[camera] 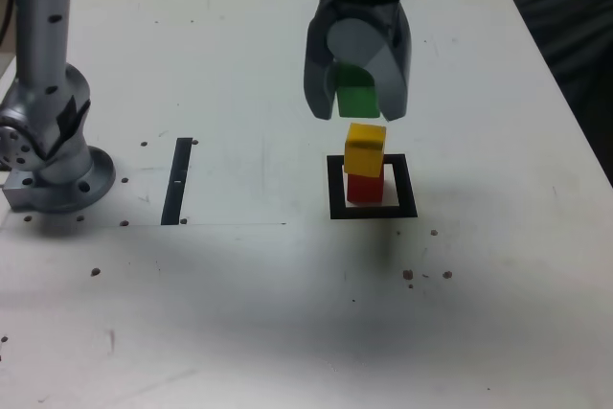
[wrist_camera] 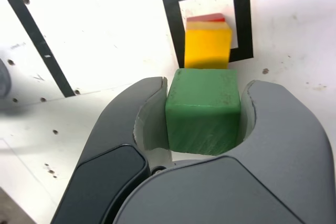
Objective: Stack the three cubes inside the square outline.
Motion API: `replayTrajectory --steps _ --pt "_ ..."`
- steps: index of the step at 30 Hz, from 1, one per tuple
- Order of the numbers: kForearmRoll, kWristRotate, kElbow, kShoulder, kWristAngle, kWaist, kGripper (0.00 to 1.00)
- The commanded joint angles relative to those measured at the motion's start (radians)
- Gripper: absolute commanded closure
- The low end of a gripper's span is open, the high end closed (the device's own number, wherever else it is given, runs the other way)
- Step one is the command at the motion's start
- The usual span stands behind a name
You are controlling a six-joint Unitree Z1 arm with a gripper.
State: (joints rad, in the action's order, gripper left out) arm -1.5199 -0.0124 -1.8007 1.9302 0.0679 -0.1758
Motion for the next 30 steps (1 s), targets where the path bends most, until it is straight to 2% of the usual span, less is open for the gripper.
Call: replayTrajectory --steps 1,13,28,30 --pt "0.002 -0.016 0.009 -0.005 -0.004 0.012 0.74" --pt "0.037 -0.078 0.024 0.05 -0.028 0.053 0.74" --pt "0.065 -0.101 0.032 0.087 -0.043 0.07 0.74" --pt "0.069 -0.105 0.034 0.089 -0.047 0.07 0.7"
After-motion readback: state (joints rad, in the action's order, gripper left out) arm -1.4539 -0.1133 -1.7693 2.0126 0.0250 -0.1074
